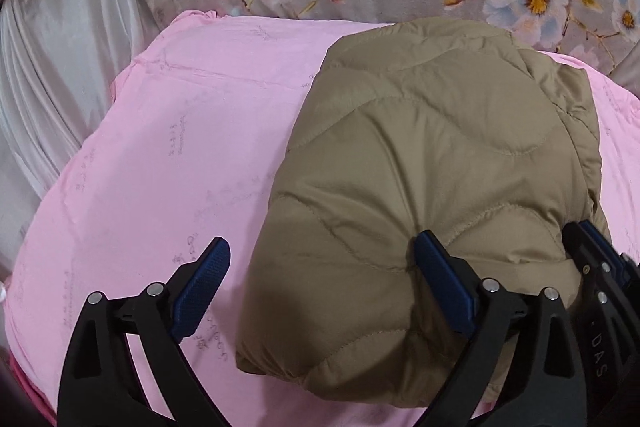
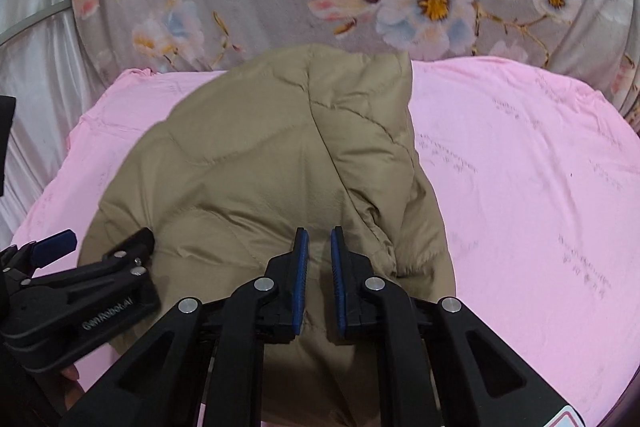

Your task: Fold large clothes

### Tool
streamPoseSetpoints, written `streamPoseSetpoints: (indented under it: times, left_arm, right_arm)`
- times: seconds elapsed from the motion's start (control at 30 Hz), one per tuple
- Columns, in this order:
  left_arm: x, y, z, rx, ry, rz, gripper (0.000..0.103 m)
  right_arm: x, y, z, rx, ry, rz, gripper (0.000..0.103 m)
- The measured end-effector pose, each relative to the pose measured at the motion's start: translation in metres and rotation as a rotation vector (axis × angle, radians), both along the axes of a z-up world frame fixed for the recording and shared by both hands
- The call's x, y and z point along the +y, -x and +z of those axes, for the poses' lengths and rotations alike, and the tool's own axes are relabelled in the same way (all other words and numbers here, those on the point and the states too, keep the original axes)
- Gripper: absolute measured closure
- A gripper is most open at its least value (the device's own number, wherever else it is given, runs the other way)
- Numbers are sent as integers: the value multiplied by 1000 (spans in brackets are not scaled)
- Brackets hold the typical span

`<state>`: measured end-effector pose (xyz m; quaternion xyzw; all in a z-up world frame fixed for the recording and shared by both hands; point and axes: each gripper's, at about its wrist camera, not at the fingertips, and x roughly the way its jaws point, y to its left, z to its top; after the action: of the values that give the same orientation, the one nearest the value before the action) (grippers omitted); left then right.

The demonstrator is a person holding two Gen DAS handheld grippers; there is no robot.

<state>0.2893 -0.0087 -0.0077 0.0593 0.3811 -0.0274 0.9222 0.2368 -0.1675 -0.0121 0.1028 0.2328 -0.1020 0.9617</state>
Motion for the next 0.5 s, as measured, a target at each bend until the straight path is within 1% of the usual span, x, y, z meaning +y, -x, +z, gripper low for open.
streamPoseSetpoints:
  times: [0.1, 0.37, 0.5]
  left_arm:
    - [1, -2, -9, -6, 29, 6, 9]
    - [-1, -3, -22, -35, 41, 3, 8]
    - [-3, -2, -26, -56, 40, 4, 8]
  right_arm:
    - [1, -3, -9, -1, 20, -13, 94]
    - [16, -9, -26, -19, 130, -72, 94]
    - [17, -10, -26, -13, 137, -75, 93]
